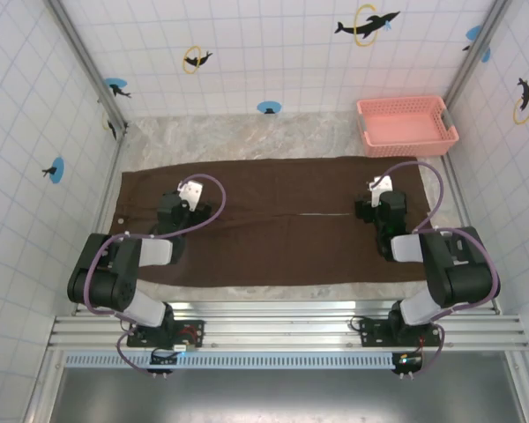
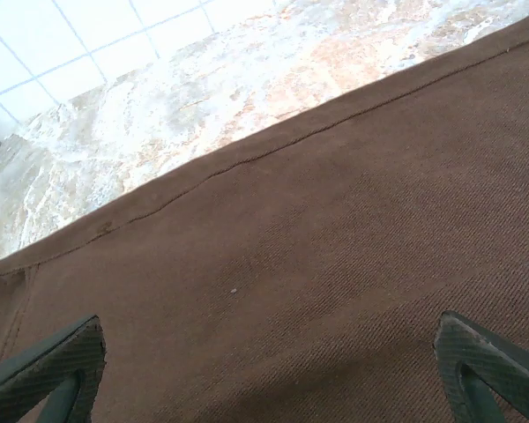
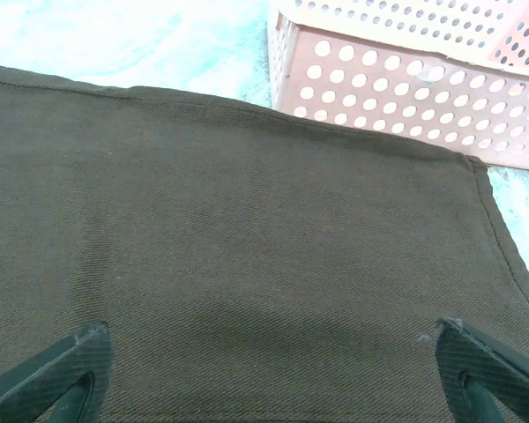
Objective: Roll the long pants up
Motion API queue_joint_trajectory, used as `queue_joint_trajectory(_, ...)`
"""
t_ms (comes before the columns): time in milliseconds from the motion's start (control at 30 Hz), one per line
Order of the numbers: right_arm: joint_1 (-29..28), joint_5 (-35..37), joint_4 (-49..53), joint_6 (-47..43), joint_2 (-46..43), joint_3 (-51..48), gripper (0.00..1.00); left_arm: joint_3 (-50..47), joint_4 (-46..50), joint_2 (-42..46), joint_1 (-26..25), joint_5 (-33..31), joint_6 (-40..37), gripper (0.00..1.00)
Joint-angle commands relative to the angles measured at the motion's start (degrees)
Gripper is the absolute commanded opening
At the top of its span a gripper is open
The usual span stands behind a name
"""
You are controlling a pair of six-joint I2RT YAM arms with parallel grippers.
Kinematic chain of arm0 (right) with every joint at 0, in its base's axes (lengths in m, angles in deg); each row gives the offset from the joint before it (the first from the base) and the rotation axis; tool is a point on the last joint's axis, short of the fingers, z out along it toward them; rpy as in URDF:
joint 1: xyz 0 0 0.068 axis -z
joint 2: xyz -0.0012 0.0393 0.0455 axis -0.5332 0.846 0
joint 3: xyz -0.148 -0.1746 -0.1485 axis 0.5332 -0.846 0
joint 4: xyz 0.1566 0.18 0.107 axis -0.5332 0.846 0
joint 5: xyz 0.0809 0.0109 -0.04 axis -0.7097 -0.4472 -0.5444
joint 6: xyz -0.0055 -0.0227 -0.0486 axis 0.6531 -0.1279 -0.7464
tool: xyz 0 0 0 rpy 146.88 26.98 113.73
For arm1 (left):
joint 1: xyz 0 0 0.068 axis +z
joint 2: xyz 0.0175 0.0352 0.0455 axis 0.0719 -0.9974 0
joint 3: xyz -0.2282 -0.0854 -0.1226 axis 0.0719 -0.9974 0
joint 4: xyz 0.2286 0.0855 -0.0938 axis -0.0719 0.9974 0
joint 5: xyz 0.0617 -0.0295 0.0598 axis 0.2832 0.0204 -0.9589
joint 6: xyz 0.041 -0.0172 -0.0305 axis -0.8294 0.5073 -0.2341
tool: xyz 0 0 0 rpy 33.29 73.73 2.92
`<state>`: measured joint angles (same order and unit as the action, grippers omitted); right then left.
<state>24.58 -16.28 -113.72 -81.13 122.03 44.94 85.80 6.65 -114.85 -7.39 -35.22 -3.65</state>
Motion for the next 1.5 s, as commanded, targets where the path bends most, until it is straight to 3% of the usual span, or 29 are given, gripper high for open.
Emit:
queue_joint_trajectory(0,0.0,0.1,-1.7,0.1,-0.6,1.2,0.97,0.9,-1.1,0.5,0.2,0.1,-1.1,0.97)
queue_joint_trajectory(567,0.0,-1.2,2.1,-0.5,-1.6,2.9,0.97,1.3,-0.5,0.9,-0.1,-1.1,-1.1,0.97)
queue_joint_trajectory(733,-0.1,-1.1,2.1,-0.5,-1.6,2.8,0.97,13.6,23.0,1.7,-0.1,-3.0,-1.1,0.97)
queue_joint_trajectory(1000,0.0,-1.2,2.2,-0.5,-1.6,3.0,0.97,6.8,10.2,2.1,-0.1,-0.5,-1.4,0.97)
queue_joint_trajectory(1200,-0.8,-2.0,2.1,-2.3,-2.5,3.2,0.98,4.7,6.9,2.5,-0.2,-2.2,-0.9,0.97)
queue_joint_trajectory(1233,-2.6,-1.3,9.8,-4.5,-4.3,6.1,0.97,5.1,7.8,3.3,-0.3,-1.7,-1.2,0.98)
queue_joint_trajectory(1300,-9.1,5.0,38.9,-11.3,-8.2,20.0,0.97,10.0,19.5,7.4,-1.2,-3.3,-2.2,0.97)
queue_joint_trajectory(1333,-11.2,7.2,48.2,-13.0,-8.0,24.9,0.97,12.6,24.9,9.4,-2.7,-7.6,-4.4,0.97)
queue_joint_trajectory(1400,-16.7,7.4,67.9,-18.2,-6.6,35.1,0.99,17.2,31.8,12.8,-7.2,-20.2,-16.2,0.97)
queue_joint_trajectory(1467,-23.1,10.1,83.4,-22.3,-4.8,41.5,0.99,22.5,37.8,13.2,-8.5,-31.6,-27.6,0.97)
